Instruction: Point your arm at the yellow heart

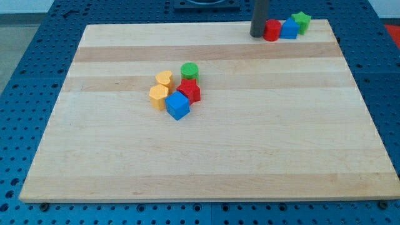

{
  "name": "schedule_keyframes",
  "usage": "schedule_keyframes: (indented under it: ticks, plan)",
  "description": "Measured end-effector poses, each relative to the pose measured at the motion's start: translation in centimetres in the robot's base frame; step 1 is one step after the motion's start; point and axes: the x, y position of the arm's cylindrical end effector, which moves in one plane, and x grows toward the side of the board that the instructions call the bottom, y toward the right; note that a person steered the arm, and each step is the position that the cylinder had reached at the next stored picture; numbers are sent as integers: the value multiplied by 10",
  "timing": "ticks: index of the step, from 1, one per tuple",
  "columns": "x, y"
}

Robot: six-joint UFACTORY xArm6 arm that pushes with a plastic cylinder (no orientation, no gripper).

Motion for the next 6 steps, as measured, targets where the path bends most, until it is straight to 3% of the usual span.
schedule_keyframes:
  ticks: [2, 3, 5, 6]
  plan:
    - [8, -24]
    - [63, -30]
    - [78, -171]
    - [104, -213]
